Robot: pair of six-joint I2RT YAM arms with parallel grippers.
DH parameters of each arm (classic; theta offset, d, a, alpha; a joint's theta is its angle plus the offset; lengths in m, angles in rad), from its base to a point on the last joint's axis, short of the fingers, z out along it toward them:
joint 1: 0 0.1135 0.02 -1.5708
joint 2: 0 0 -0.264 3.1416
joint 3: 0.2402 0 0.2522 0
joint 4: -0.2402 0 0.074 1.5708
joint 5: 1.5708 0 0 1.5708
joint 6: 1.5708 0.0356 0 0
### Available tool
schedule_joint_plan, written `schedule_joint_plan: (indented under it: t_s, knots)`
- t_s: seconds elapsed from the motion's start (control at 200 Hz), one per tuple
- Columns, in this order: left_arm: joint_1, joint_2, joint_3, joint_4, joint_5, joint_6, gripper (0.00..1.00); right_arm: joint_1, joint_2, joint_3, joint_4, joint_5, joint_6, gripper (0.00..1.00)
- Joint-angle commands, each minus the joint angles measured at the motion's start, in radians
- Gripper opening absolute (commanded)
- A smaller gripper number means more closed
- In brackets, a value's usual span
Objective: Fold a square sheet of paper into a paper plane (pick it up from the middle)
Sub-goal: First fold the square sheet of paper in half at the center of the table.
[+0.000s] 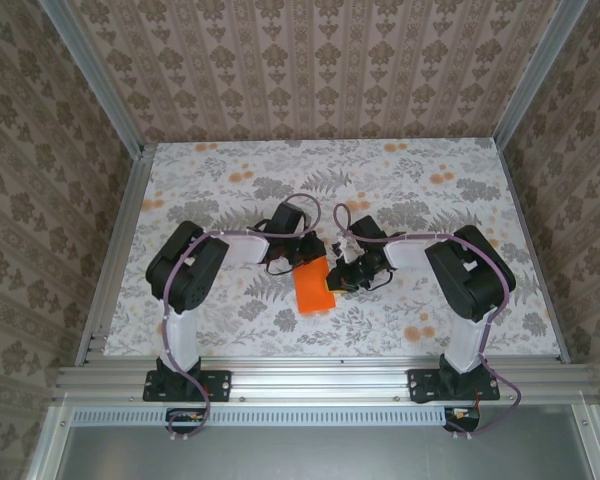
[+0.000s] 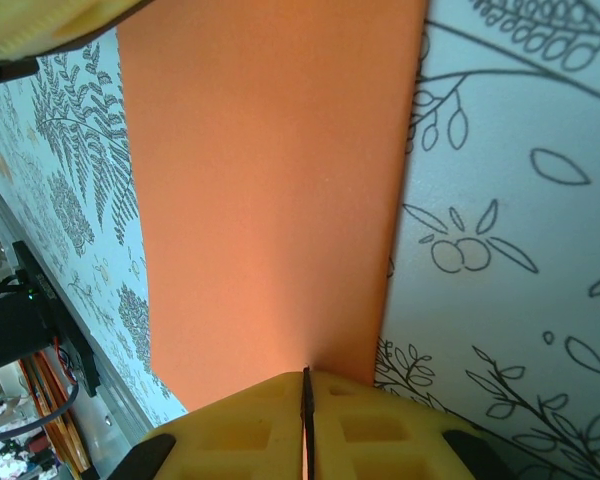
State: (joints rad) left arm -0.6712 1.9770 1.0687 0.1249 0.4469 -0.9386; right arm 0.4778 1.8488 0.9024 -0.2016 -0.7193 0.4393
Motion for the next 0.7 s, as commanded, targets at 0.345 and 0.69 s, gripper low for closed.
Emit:
schedule_joint_plan:
  t_s: [0.345,0.69]
  knots:
    - [0.032,0.086,0.114,-0.125,-0.059,0.066,0.07,0.005,0.025,0.003,-0.058,0.014,-0.03,0.1]
    - [0.032,0.117,0.085,-0.142,-0.051,0.094,0.06,0.004,-0.07,0.066,0.056,0.082,0.149,0.14]
